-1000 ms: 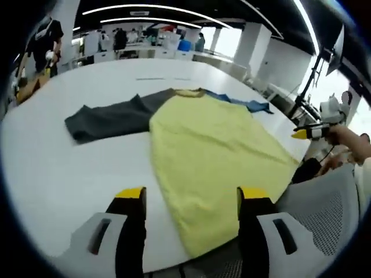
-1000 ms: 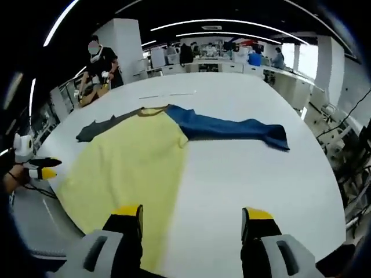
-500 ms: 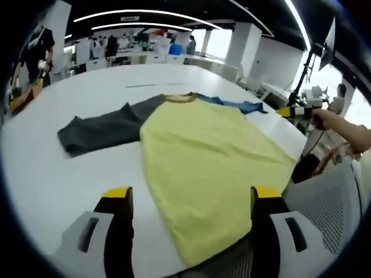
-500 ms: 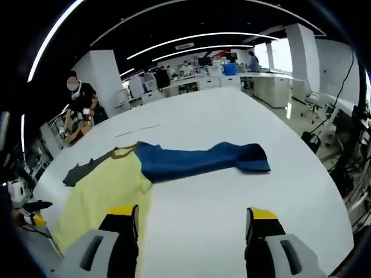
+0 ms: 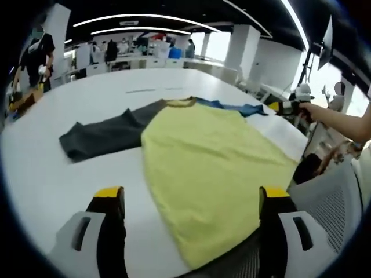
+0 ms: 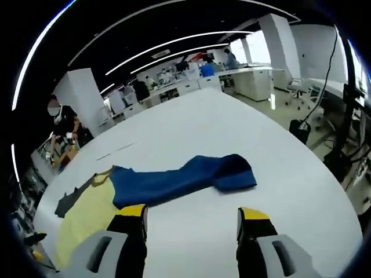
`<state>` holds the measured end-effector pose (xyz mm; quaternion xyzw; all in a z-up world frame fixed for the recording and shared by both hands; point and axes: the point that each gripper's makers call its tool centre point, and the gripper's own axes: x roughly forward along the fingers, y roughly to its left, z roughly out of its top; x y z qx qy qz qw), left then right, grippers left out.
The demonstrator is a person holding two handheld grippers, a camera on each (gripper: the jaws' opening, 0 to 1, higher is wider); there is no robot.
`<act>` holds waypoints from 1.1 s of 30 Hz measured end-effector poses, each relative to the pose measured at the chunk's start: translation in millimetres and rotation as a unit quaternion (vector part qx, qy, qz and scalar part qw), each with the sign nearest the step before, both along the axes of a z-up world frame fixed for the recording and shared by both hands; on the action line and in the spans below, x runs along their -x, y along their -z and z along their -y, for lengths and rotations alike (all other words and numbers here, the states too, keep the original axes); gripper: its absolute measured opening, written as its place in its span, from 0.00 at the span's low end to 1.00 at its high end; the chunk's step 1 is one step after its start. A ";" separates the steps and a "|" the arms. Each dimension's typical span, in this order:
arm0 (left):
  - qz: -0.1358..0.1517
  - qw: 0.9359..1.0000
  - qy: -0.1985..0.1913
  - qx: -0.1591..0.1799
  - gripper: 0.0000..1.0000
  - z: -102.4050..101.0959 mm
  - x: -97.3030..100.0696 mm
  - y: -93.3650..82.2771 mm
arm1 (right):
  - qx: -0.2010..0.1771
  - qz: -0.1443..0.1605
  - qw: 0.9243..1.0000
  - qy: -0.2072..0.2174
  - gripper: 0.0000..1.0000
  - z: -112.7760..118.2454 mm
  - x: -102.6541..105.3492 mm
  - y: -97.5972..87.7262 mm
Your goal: Fold the garment on the visible template until the final outline fits inside the template.
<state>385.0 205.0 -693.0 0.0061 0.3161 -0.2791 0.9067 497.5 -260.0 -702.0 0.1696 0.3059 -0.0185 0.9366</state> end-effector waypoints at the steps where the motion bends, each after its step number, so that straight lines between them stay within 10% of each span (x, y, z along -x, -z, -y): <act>1: 0.002 1.000 0.003 0.000 0.95 0.8 -0.4 -0.5 | 0.003 -0.002 1.000 0.003 0.57 2.3 -3.2 1.6; 21: 0.078 0.996 0.030 0.015 0.99 17.2 -18.4 -30.2 | -0.011 -0.029 0.988 0.148 0.25 31.8 -23.6 23.5; 33: 0.064 0.997 0.037 -0.003 0.95 16.1 -17.6 -22.6 | -0.019 -0.038 0.978 0.206 0.14 37.7 -29.6 31.9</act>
